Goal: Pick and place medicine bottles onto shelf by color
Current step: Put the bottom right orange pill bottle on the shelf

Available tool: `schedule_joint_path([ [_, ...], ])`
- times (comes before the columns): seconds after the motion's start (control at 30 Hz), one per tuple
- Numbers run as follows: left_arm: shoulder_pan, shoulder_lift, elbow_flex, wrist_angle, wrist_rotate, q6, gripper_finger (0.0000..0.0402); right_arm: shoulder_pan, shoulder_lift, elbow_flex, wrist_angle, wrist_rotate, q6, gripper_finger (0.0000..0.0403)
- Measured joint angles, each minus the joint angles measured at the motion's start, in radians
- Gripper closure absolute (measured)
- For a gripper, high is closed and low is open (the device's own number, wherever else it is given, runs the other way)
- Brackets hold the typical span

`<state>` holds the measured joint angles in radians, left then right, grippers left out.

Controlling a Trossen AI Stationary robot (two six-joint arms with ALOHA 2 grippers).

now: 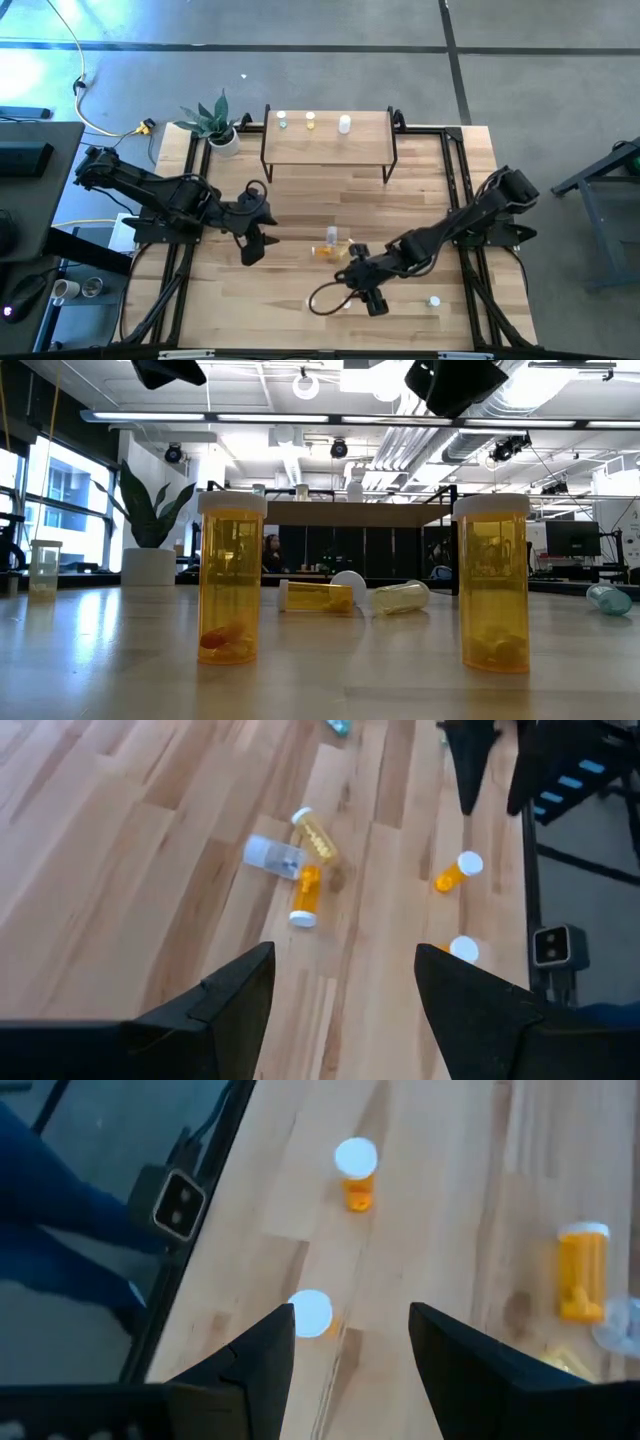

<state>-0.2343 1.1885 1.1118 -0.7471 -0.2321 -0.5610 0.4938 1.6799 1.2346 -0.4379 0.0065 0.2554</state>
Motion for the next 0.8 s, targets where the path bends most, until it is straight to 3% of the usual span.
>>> schedule_joint_path([
  [0.4,0.0,0.0,0.0,0.002,0.0,-0.066,0.0172,0.028,0.103,0.0,0.08,-0.006,-0.207,0.0214],
  [0.8,0.0,0.0,0.0,0.003,0.0,-0.094,0.0172,0.049,0.181,0.0,0.128,-0.018,-0.212,0.0214],
])
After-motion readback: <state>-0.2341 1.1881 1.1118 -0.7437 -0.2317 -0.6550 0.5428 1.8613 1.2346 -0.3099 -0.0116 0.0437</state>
